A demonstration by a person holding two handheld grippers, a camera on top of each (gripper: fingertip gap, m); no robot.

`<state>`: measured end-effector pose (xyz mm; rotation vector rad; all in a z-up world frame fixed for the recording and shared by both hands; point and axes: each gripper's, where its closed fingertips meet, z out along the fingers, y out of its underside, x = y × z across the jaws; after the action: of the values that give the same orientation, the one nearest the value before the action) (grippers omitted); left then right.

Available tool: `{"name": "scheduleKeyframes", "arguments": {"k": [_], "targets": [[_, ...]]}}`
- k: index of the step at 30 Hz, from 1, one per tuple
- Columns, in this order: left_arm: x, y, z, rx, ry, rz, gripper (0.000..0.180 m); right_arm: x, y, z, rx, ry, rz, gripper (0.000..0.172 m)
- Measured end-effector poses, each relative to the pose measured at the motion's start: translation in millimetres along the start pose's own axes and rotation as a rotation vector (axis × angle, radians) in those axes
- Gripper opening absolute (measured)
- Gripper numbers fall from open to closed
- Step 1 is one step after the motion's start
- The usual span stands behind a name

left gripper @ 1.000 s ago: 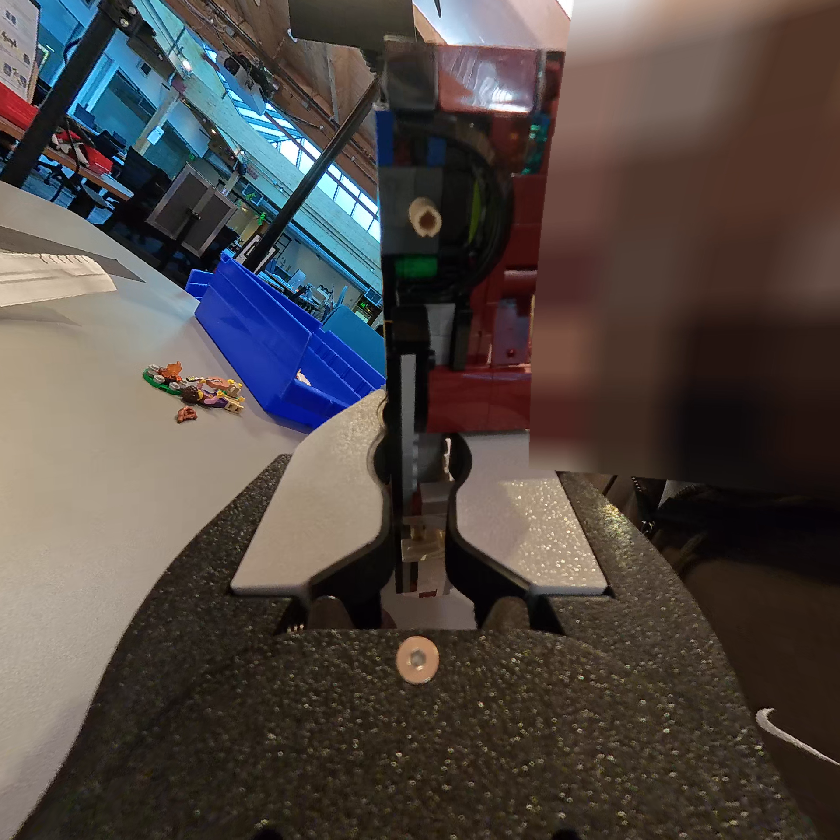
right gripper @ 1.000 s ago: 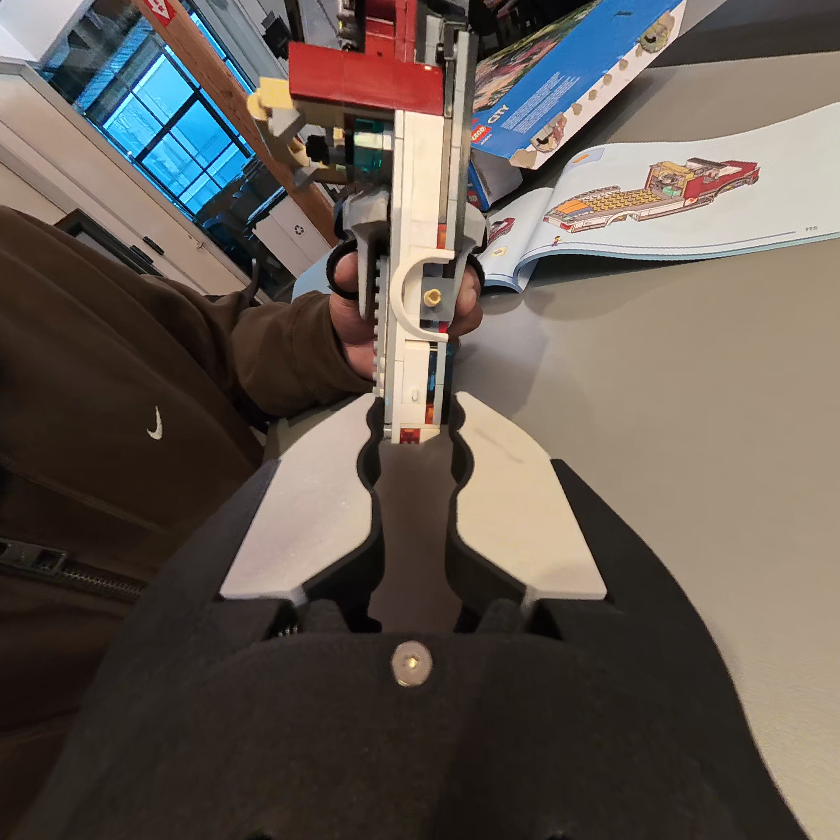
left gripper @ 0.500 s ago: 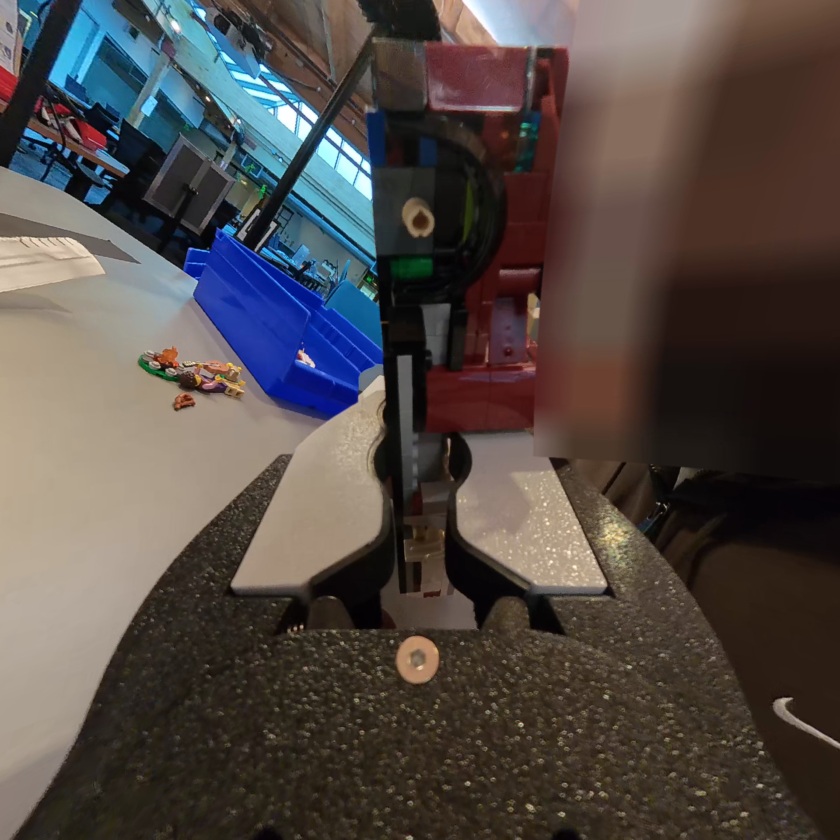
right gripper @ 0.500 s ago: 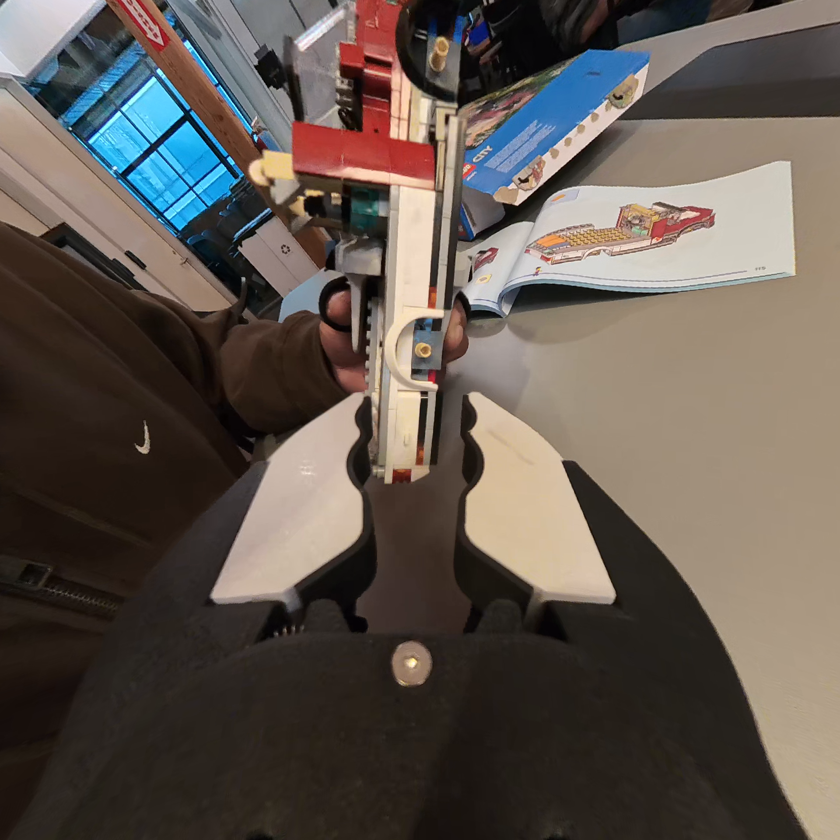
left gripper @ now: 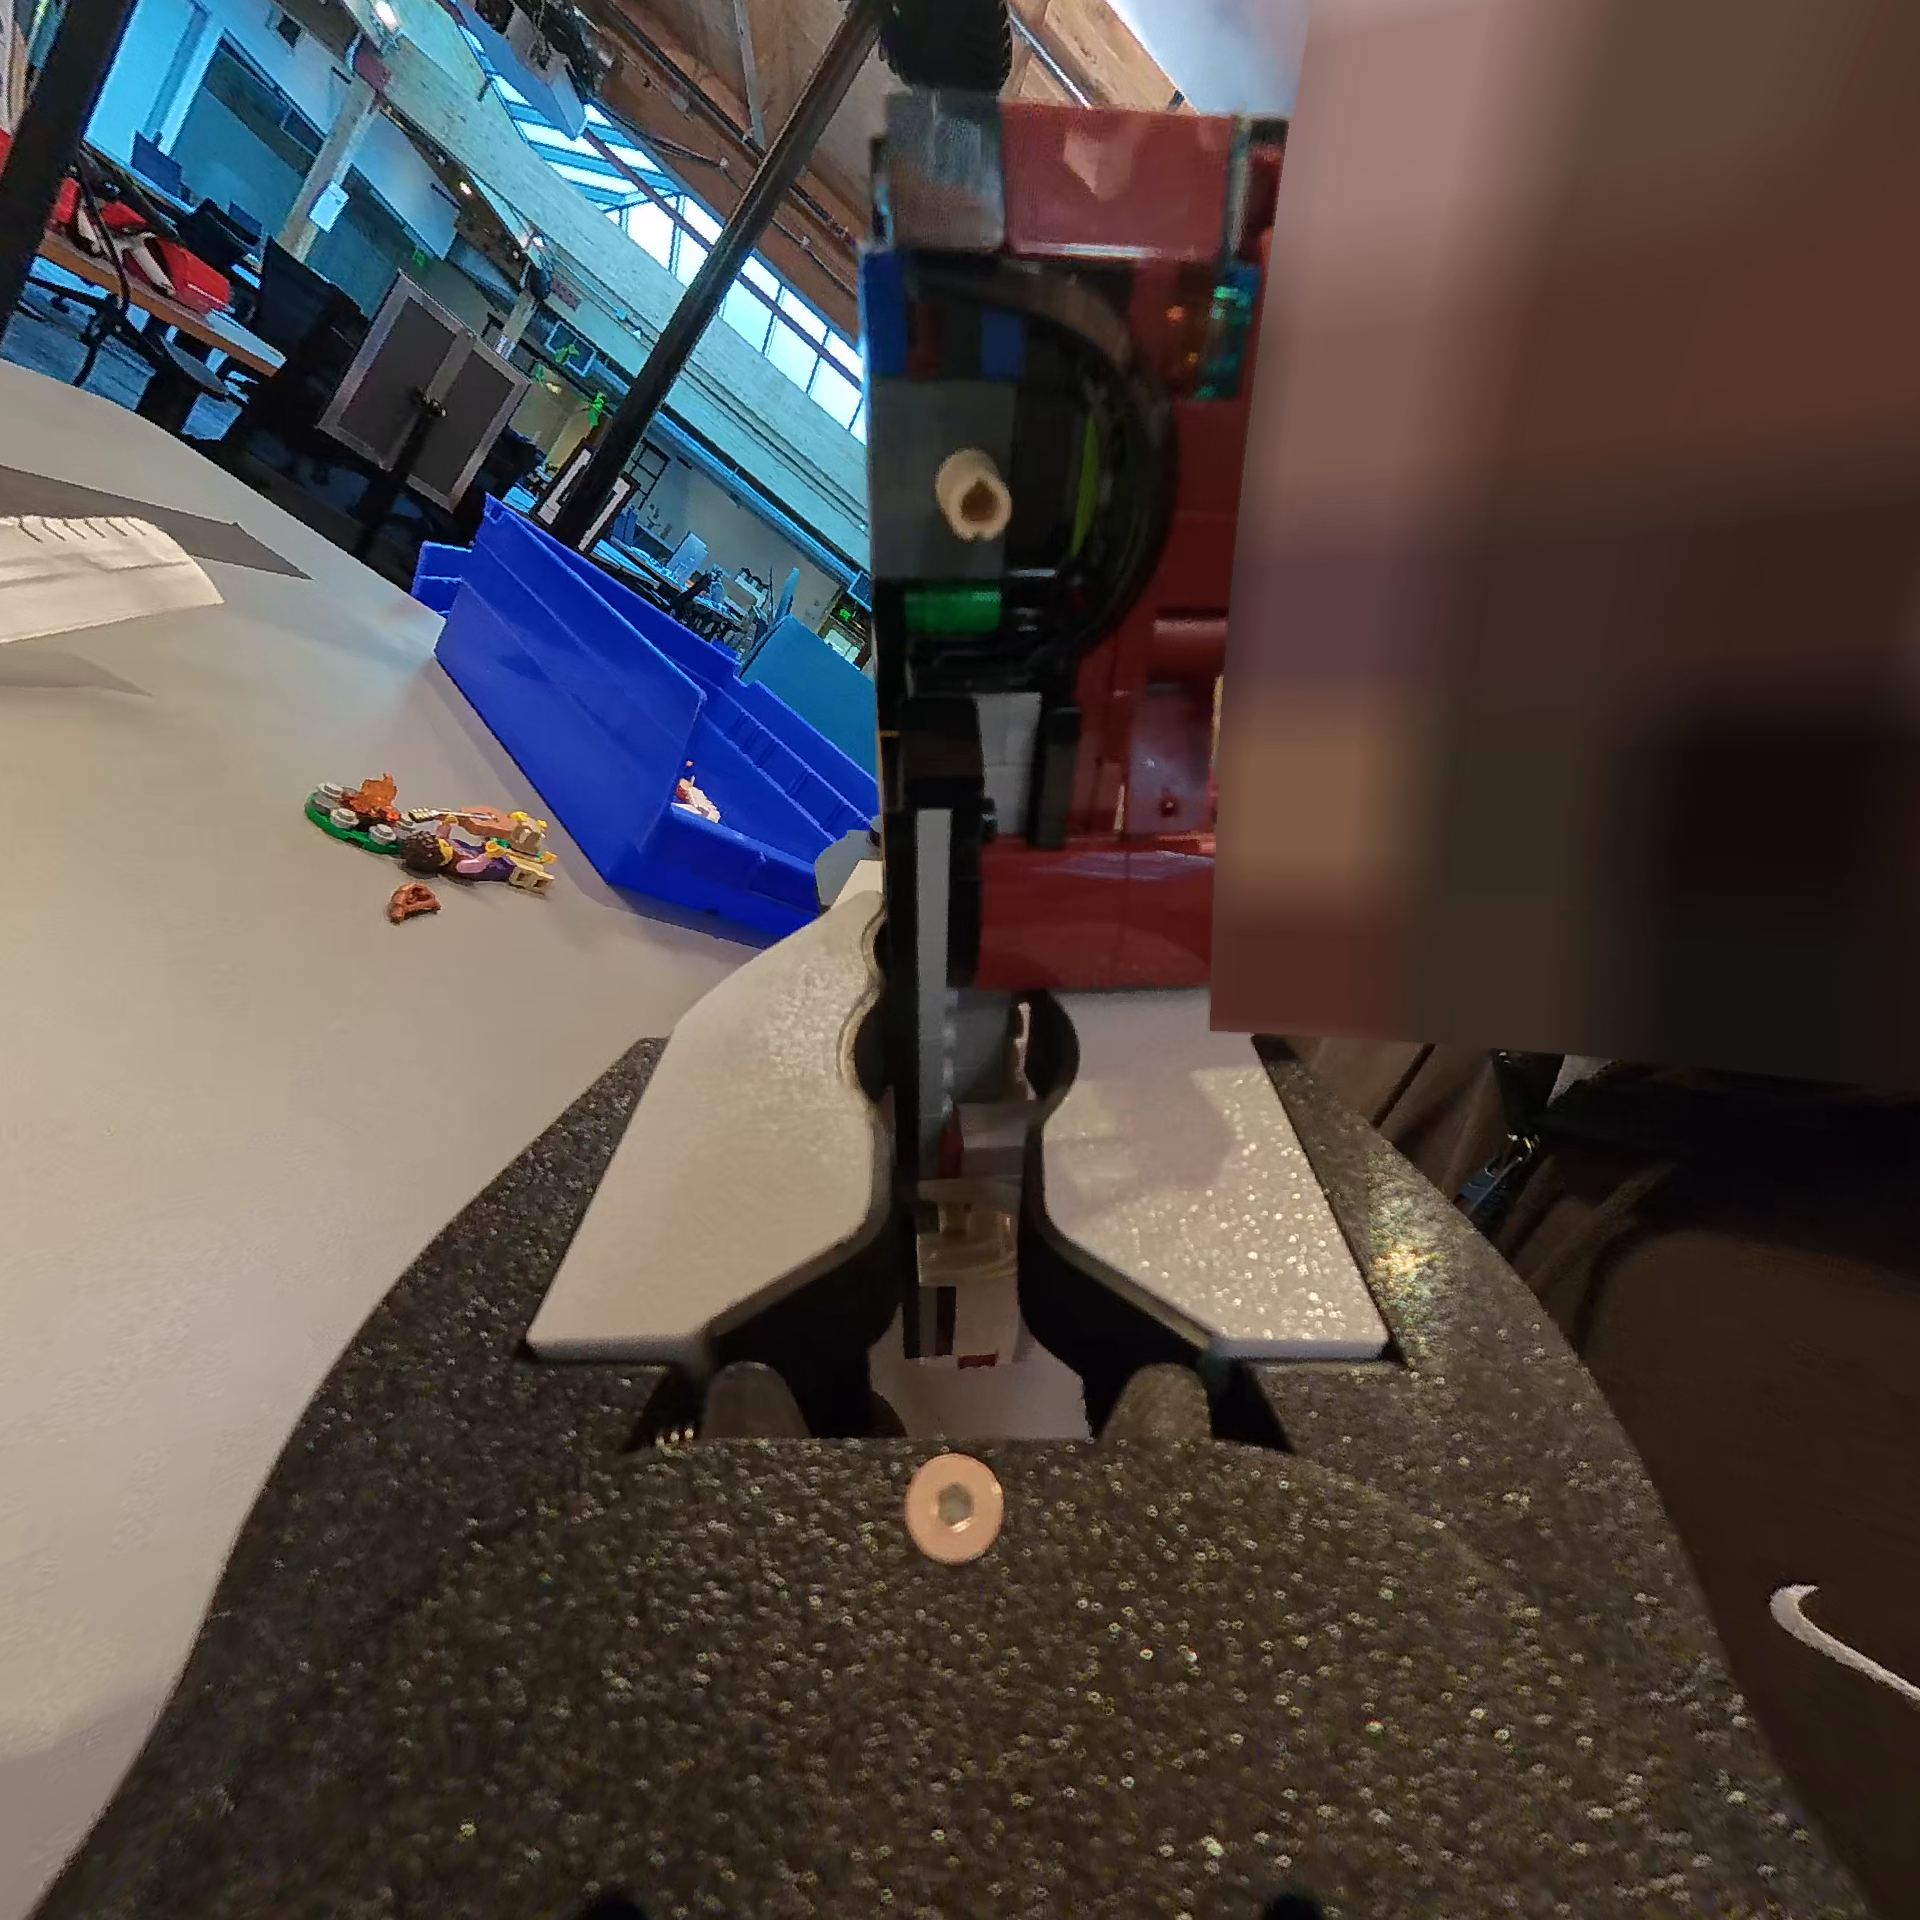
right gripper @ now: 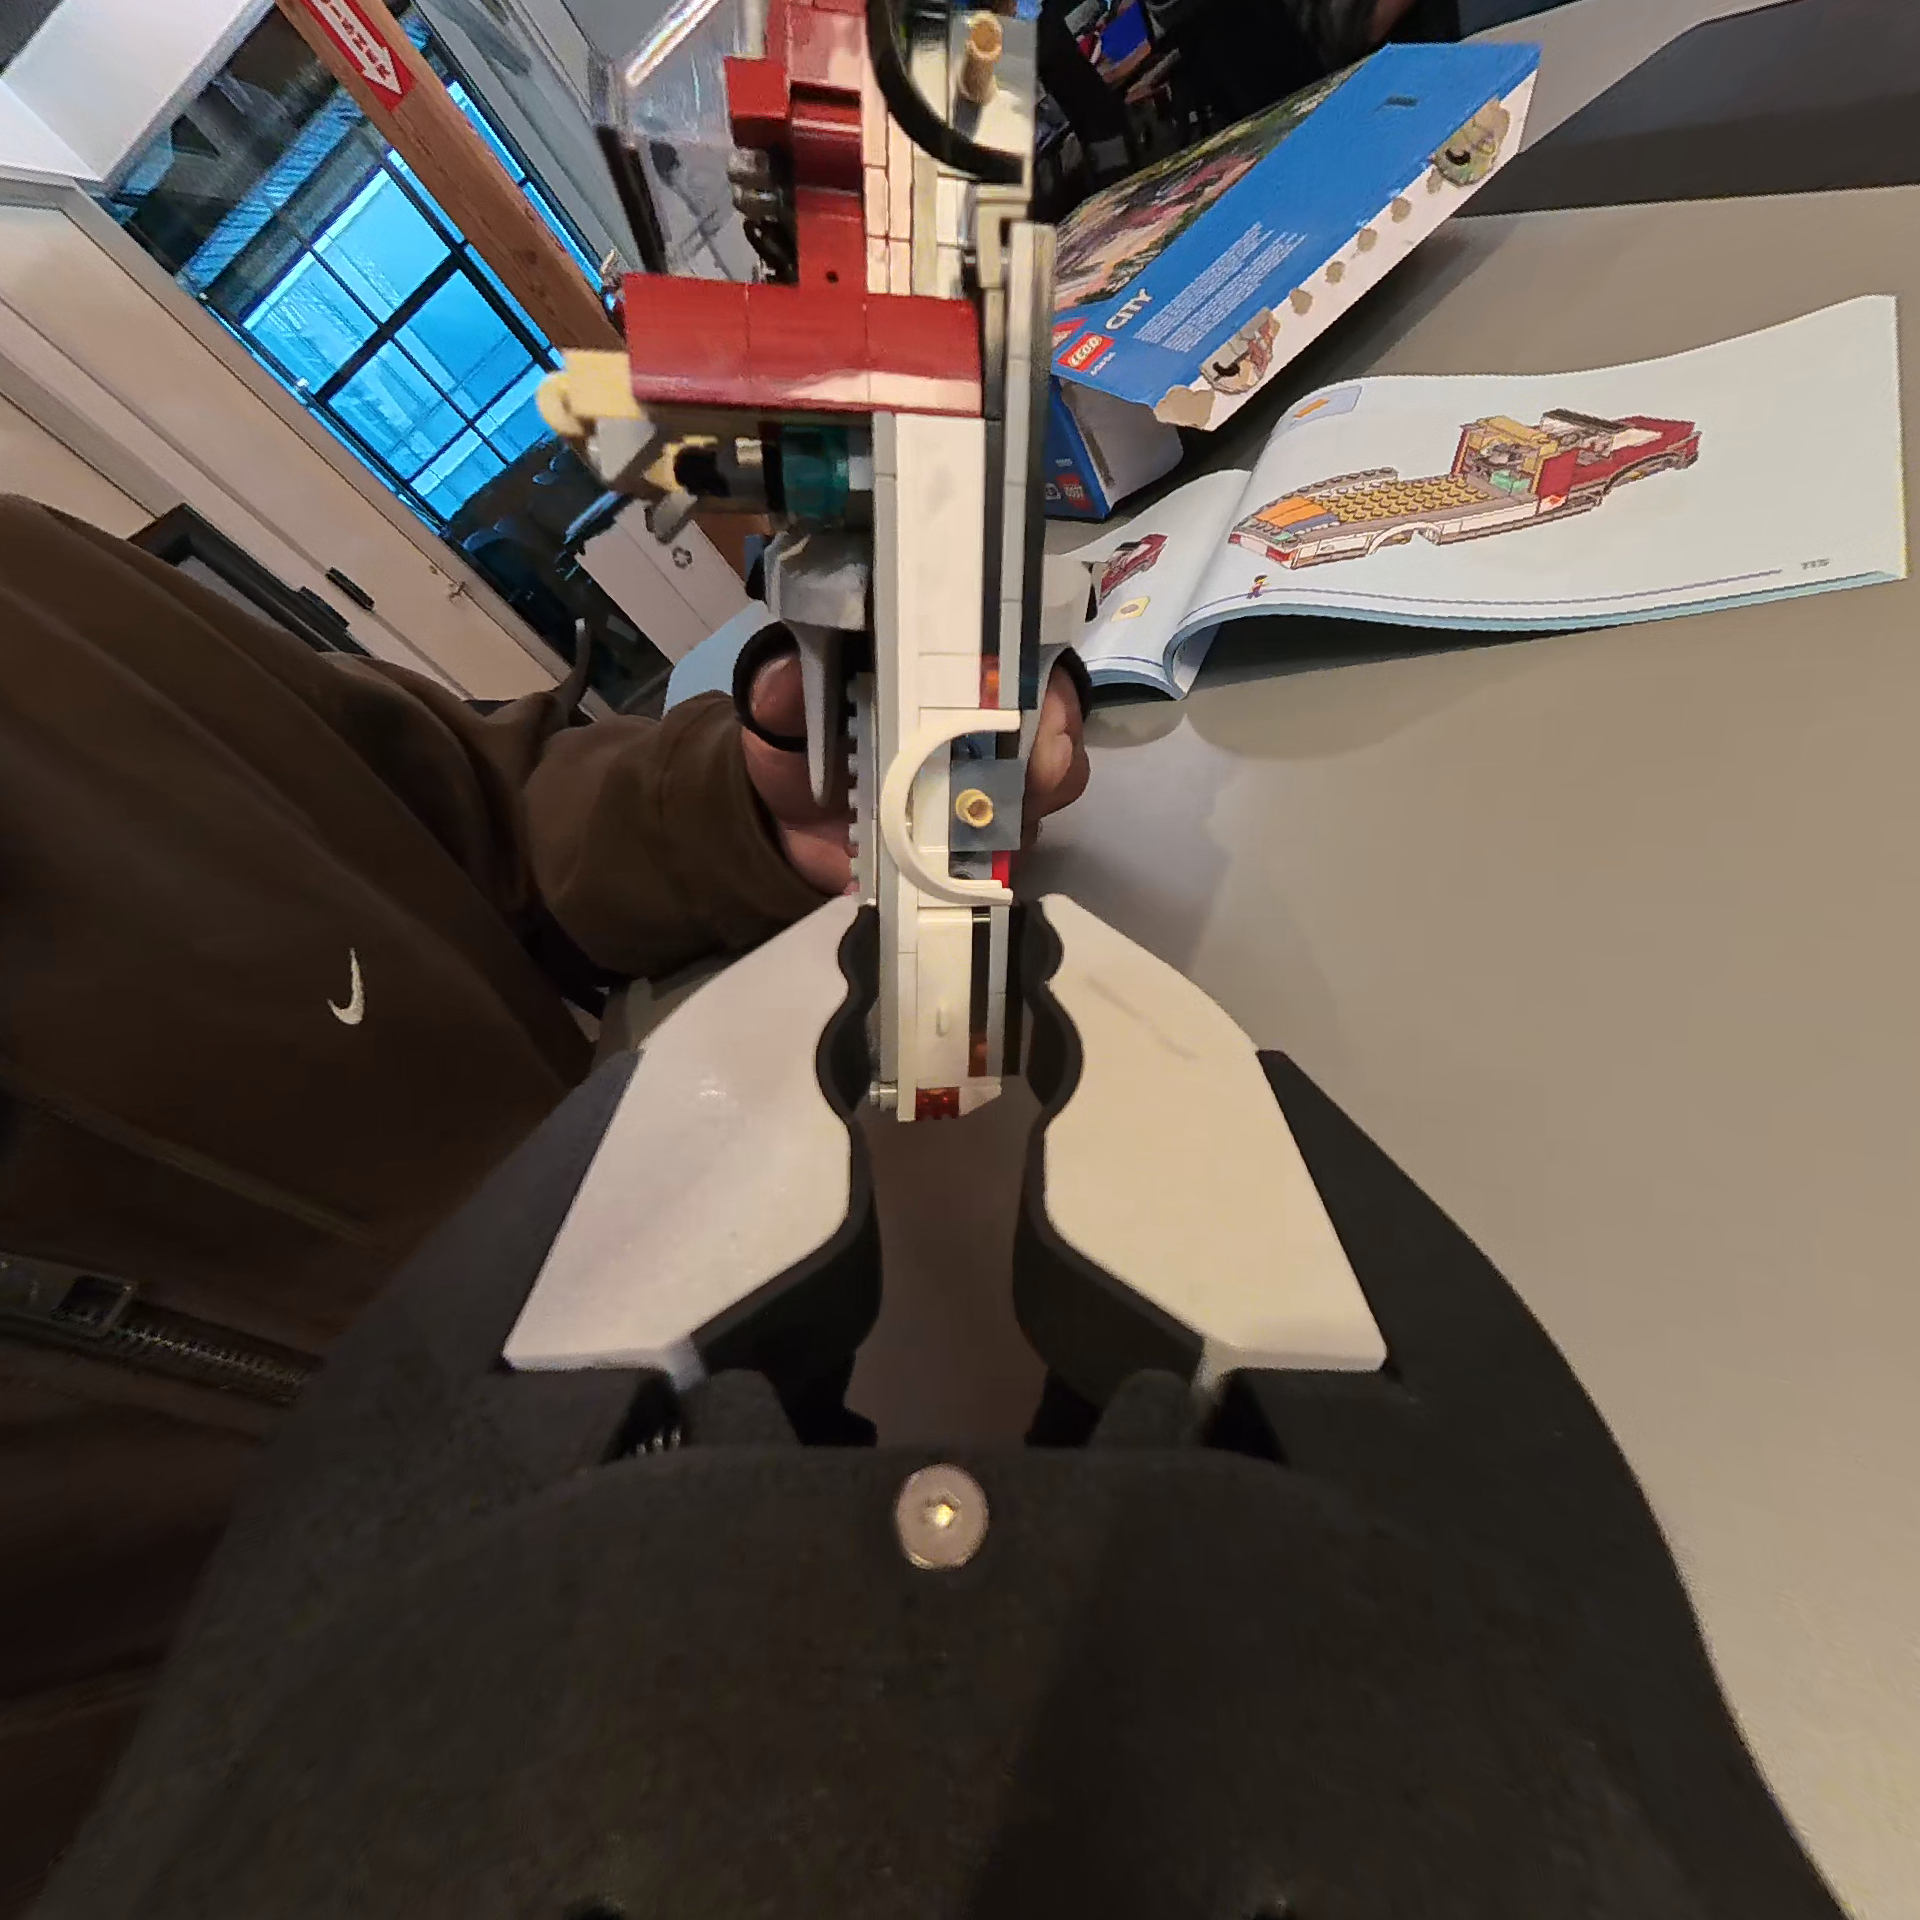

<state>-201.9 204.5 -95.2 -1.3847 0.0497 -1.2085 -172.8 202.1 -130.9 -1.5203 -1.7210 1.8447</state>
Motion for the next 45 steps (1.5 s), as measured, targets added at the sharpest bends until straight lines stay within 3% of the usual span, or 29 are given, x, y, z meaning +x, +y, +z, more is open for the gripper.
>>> {"name": "scheduleKeyframes", "arguments": {"k": [6,19,26,32,34,45], "targets": [[-7,2,0,-0.011,-0.036,-0.037,0.020,4,-6,-3,0.029,0.029,-0.016,0.033],[2,12,6,-0.072,0.022,-0.042,0.020,-2,-8,-3,0.046,-0.002,0.002,0.030],[4,19,10,-0.113,0.026,-0.041,0.020,-3,-15,-5,0.084,0.019,-0.033,0.039],[8,25,13,-0.145,0.054,-0.070,0.020,-5,-17,-5,0.106,0.006,-0.054,0.037],[7,25,13,-0.145,0.044,-0.076,0.020,-7,-17,-6,0.109,-0.001,-0.070,0.028],[3,26,13,-0.149,0.025,-0.095,0.020,-5,-15,-5,0.105,-0.005,-0.028,0.028]]}}
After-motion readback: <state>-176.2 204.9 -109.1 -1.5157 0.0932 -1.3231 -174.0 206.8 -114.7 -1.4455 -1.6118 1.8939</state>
